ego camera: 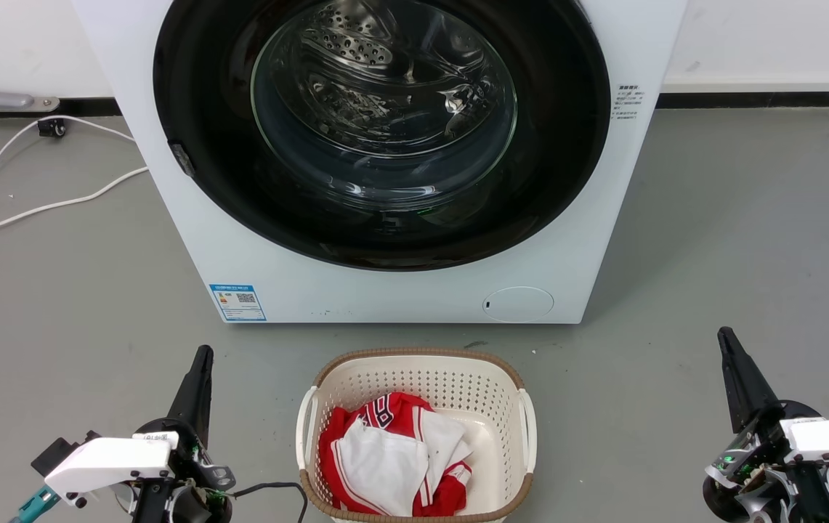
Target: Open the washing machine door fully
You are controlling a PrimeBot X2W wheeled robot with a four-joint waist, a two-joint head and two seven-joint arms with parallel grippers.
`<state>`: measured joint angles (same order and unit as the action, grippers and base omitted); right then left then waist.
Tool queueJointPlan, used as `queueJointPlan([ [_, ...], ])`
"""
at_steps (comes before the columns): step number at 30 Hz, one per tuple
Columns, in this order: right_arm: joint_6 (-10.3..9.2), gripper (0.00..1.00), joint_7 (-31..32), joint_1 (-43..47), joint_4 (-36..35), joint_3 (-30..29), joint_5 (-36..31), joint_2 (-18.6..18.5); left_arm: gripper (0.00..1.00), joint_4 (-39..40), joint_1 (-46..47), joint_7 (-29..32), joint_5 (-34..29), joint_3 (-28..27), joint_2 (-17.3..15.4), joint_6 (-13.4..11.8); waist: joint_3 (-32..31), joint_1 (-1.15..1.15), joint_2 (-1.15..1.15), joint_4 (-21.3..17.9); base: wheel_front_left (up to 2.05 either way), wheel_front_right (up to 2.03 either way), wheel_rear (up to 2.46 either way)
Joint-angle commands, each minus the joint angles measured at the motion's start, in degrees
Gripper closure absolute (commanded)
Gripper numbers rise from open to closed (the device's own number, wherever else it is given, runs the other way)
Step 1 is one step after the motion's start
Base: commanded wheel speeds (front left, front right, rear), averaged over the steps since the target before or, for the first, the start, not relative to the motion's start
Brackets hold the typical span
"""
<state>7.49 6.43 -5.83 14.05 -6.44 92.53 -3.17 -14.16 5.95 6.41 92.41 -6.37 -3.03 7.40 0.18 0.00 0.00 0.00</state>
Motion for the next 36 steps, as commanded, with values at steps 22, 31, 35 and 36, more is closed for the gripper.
queueJointPlan([
  [22, 0.0, 0.0, -0.81, 0.52, -0.26, 0.43, -0.19, 0.04, 0.0, 0.07, 0.01, -0.89, 0.16, 1.06, 0.09, 0.0, 0.04, 0.0, 0.0, -0.01, 0.0, 0.0, 0.0],
  [31, 0.0, 0.0, -3.57, 0.91, -2.48, 1.58, -3.04, -0.04, 0.0, 2.18, 0.67, -3.65, -1.2, 2.88, 0.08, 0.01, 0.1, 0.0, 0.0, -0.07, 0.0, 0.0, 0.0],
  [35, 0.0, 0.0, -4.63, 0.96, -4.02, 1.42, -6.89, -0.05, 0.0, 3.57, 0.92, -4.7, -3.35, 3.05, 0.08, 0.02, 0.14, 0.0, 0.0, -0.16, 0.0, 0.0, 0.0],
  [36, 0.0, 0.0, -4.88, 0.97, -4.44, 1.51, -8.13, -0.05, 0.0, 3.98, 0.99, -4.94, -4.05, 3.06, 0.08, 0.02, 0.15, 0.0, 0.0, -0.18, 0.0, 0.0, 0.0],
])
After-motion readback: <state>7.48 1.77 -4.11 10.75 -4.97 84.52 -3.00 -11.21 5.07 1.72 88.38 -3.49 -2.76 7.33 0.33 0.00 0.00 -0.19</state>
